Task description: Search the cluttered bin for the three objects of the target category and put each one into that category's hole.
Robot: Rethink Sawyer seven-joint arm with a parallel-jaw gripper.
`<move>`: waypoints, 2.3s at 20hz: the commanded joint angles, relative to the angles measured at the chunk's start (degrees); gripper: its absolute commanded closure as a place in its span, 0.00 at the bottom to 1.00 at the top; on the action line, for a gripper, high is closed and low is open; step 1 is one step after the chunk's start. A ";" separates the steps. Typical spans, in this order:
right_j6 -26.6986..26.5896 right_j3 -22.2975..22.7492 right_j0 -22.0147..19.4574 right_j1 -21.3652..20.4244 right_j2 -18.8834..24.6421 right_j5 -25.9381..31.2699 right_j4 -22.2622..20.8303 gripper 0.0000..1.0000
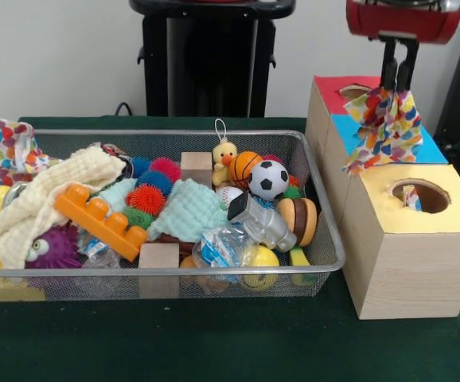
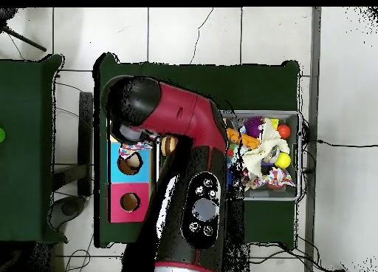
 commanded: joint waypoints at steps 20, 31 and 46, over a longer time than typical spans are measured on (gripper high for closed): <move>35.56 -32.48 -0.54 21.24 -1.09 11.78 2.36 1.00; 35.11 -12.09 5.21 10.73 2.42 5.53 7.30 1.00; 18.59 11.94 9.09 1.96 2.04 -4.58 3.43 1.00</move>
